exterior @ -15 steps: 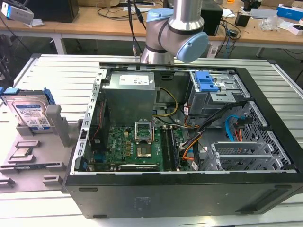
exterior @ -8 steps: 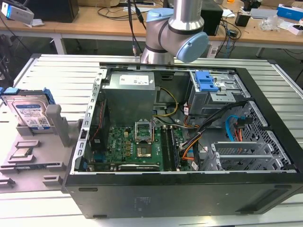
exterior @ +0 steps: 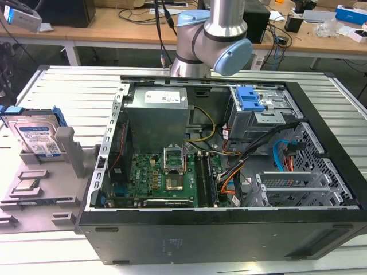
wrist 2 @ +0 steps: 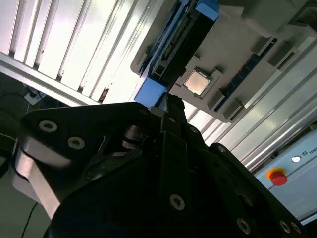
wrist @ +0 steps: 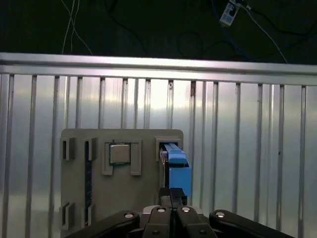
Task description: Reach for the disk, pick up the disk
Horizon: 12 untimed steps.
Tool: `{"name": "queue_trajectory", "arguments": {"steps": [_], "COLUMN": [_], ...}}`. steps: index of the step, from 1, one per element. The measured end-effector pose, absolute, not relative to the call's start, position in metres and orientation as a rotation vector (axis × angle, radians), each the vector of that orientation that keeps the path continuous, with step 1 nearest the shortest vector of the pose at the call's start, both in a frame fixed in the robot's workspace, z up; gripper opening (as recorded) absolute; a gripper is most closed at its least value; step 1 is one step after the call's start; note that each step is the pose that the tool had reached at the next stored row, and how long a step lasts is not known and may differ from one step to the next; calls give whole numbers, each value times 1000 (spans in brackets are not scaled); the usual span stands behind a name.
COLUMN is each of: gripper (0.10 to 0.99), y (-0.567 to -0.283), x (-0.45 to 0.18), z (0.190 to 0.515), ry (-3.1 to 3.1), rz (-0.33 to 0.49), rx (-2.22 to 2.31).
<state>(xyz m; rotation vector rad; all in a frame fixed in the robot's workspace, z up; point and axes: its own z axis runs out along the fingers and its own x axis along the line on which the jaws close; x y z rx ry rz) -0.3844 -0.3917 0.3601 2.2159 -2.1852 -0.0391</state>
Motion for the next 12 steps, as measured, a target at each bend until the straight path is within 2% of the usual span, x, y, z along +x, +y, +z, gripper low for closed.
{"name": "queue_trajectory", "arguments": {"steps": [12], "gripper": [106], "y": [-392], "x": [-384], "z": [359], "ry": [-2341], "rz": [-37], "rx": [2048]}}
